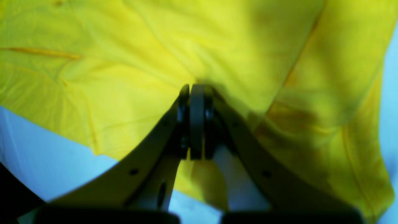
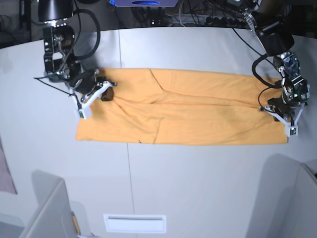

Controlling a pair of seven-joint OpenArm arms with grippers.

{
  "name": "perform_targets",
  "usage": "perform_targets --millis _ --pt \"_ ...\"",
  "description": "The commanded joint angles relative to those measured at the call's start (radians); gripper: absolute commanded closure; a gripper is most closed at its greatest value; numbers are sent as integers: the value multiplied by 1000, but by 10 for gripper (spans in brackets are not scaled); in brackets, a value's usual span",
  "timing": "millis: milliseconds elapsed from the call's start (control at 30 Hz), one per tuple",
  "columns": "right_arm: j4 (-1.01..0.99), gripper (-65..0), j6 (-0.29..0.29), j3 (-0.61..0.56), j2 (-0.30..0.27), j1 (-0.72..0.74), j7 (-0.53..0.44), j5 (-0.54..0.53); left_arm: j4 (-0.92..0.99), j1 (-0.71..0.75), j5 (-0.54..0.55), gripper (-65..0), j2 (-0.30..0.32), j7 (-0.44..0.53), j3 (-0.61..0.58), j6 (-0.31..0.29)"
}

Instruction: Fold the T-shirt properly

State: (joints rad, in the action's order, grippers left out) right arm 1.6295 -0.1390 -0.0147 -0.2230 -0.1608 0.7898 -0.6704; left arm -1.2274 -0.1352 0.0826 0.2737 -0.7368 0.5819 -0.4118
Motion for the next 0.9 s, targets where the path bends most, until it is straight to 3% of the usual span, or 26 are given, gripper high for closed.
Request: perform_targets --millis 0,167,300,433,767,867 --pt "50 0 -14 5 -6 10 -20 -19 -44 -21 9 0 37 21 6 1" --pt "171 0 -14 5 7 -49 -20 -18 -154 32 13 0 58 21 57 -2" --pt "222 0 -14 0 7 -93 -20 -19 -174 65 99 0 77 21 114 -2" --pt "216 0 -14 -3 29 -102 -20 -13 -110 76 179 0 98 24 91 -2" --pt "216 0 -15 -3 37 -108 -17 -13 114 18 179 0 108 30 100 -2" --pt "216 0 -15 -3 37 -113 -17 -13 99 21 187 0 117 30 100 -2"
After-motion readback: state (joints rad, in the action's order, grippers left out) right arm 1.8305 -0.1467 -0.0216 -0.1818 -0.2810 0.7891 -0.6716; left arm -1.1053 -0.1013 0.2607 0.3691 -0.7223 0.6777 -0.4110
